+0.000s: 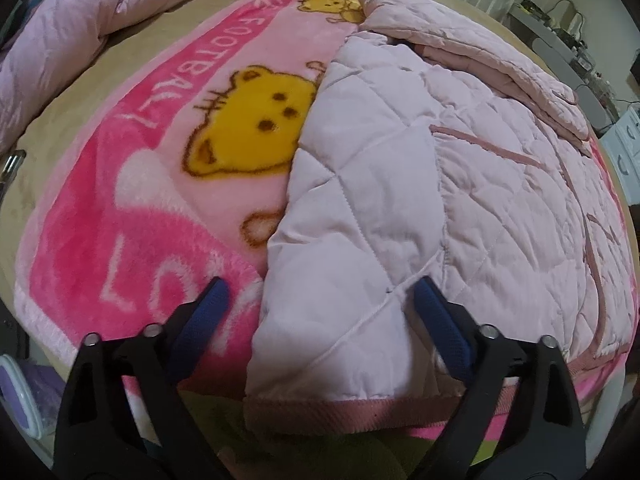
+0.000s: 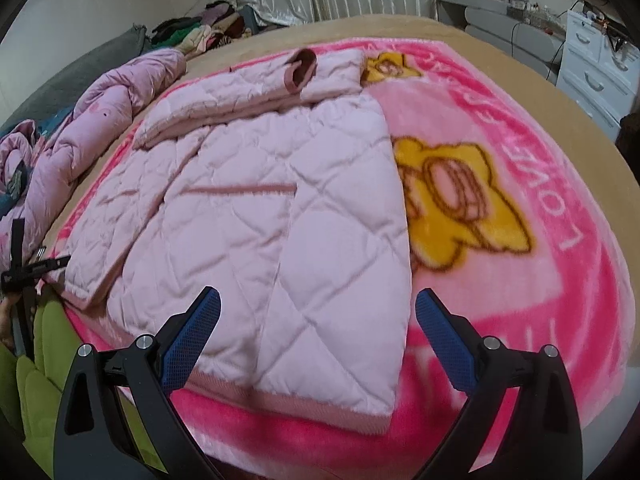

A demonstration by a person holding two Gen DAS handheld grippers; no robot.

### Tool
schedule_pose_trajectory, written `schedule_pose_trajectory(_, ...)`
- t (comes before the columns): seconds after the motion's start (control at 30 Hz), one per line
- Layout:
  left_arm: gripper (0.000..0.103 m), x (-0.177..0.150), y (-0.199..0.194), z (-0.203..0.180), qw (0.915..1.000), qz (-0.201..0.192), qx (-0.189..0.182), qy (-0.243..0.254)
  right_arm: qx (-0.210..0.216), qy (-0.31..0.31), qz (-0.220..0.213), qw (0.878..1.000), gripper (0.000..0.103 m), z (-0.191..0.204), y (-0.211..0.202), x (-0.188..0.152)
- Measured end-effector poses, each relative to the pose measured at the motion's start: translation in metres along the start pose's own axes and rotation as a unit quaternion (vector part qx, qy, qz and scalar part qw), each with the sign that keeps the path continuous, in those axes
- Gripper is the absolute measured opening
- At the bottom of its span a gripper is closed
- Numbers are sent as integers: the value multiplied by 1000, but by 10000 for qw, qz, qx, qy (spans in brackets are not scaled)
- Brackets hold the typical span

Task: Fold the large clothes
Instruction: 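Grasp the ribbed hem edge with the left gripper while the right gripper grasps the hem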

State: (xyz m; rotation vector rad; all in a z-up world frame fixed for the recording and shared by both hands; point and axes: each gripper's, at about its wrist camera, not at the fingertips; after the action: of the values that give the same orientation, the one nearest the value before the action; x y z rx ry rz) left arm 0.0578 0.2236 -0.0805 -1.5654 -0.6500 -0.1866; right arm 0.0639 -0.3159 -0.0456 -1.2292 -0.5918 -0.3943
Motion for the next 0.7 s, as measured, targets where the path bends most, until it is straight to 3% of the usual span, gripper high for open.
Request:
schedule_pose_trajectory(0.07, 41, 0, -2, -5, 9997, -35, -242, 52, 48, 67, 98, 9999, 97, -2, 2, -4)
schedule_pose_trajectory(0.1, 41, -1, -4, -10, 9997, -74, -183, 130, 75, 88, 179, 9998, 97, -3, 4, -7)
schedule_pose_trajectory(0.17, 28, -2, -6, -18, 9992, -130, -74, 366, 64, 111, 263, 9996, 97, -4, 6, -10)
schedule_pose_trajectory(0.33, 20, -1, -16, -26, 9982, -292, -56, 525, 86, 271, 496, 9984, 97, -13, 12, -18)
schedule_pose_trajectory(0.6, 19, 0, -29, -23, 9978, -429, -253, 439, 598, 757, 728, 9927, 97, -25, 25, -35)
schedule_pose_trajectory(0.7, 19, -2, -30, -24, 9977, -435, -266, 455, 691, 841, 639, 9920, 87, -27, 26, -38)
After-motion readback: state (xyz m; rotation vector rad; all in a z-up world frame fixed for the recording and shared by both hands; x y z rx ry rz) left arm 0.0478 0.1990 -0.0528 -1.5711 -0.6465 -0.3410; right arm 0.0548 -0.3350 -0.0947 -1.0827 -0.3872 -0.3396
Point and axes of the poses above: each gripper's, at about its wrist camera, not at the fingertips, and y roughly the way its jaws point, z to its left, x to its top, and after that the axes turned 4 degrees about -z, right-handed
